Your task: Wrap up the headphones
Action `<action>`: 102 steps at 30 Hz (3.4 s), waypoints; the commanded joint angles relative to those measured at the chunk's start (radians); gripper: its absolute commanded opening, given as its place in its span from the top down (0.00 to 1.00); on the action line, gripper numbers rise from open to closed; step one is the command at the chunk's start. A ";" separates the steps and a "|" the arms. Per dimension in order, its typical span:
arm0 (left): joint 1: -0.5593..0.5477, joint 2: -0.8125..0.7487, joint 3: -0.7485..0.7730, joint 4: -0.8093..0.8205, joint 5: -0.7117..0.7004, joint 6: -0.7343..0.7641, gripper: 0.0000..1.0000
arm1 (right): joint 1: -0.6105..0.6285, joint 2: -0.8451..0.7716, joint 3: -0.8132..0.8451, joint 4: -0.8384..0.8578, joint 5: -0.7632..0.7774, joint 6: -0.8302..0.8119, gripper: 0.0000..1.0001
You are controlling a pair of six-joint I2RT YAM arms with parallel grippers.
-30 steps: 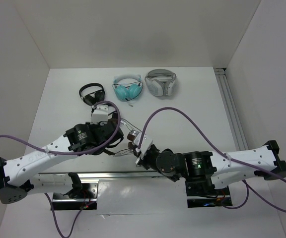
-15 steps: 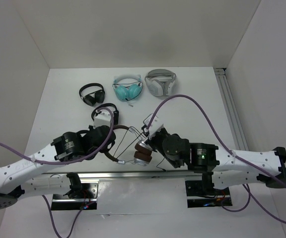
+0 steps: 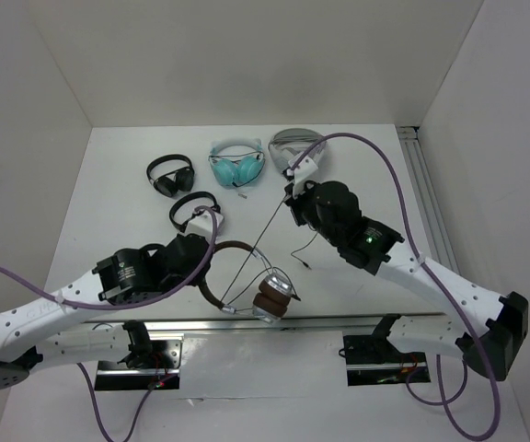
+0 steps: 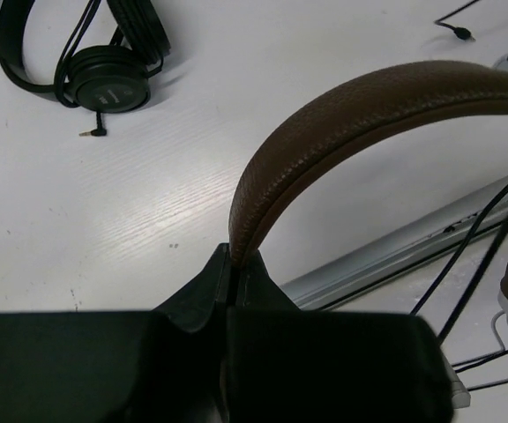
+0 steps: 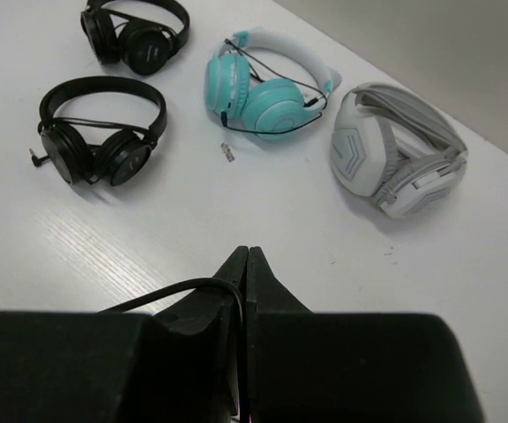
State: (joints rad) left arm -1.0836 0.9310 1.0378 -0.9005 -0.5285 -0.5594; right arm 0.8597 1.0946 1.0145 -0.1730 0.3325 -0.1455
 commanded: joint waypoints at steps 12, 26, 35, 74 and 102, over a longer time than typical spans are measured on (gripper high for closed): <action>-0.004 -0.055 0.036 0.037 0.186 0.115 1.00 | -0.142 0.062 0.041 0.139 -0.246 0.049 0.93; -0.004 -0.058 0.301 0.005 0.075 0.001 1.00 | -0.162 0.119 -0.206 0.397 -0.510 0.223 0.99; -0.004 0.040 0.482 0.005 0.001 -0.128 1.00 | -0.131 0.238 -0.361 0.786 -0.696 0.412 0.91; 0.424 0.269 0.559 -0.072 -0.220 -0.392 1.00 | 0.758 0.167 -0.479 0.706 0.075 0.405 1.00; 0.328 0.141 0.128 0.023 0.130 0.098 1.00 | 0.912 0.114 0.119 -0.306 0.780 0.232 1.00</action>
State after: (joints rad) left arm -0.6811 1.1194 1.1641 -0.9363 -0.4793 -0.5388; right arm 1.7756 1.2377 1.0801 -0.3756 1.0042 0.1024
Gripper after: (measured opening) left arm 0.074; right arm 0.008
